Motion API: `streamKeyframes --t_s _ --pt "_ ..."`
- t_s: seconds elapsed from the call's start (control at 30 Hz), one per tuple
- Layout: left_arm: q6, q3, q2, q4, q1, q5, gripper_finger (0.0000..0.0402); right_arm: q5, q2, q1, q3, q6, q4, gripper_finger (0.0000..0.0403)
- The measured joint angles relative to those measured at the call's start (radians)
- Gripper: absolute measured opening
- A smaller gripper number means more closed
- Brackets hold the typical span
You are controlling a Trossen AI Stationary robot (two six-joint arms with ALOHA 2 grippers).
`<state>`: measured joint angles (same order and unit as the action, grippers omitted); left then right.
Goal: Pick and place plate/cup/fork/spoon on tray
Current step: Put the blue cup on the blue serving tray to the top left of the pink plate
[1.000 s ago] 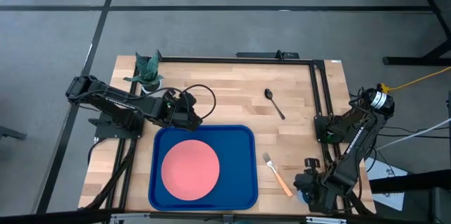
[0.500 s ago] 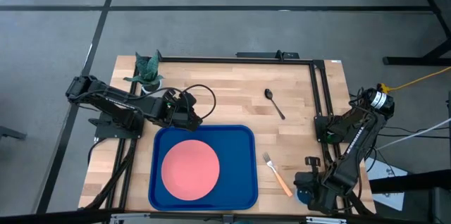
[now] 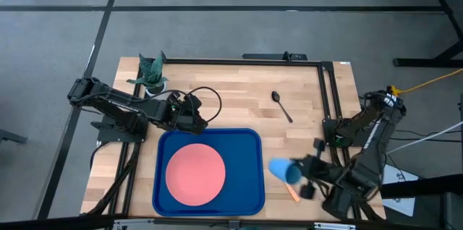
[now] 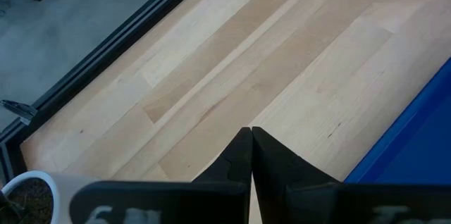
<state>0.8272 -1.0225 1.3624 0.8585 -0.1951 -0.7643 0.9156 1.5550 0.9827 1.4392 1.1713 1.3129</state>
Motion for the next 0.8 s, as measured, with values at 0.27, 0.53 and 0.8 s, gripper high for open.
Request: streamKeyframes --t_s 0.27,0.53,0.8 --pt "0.0 0.0 0.0 0.0 0.0 0.0 0.0 0.052 0.01 -0.284 -0.125 -0.08 -0.324 0.0006" --pt "0.0 0.0 0.0 0.0 0.0 0.0 0.0 -0.367 0.01 -0.557 -0.212 -0.297 -0.616 0.0006" --pt "0.0 0.0 0.0 -0.003 0.0 0.0 0.0 -0.566 0.109 -0.691 -0.207 -0.416 -0.697 0.0006"
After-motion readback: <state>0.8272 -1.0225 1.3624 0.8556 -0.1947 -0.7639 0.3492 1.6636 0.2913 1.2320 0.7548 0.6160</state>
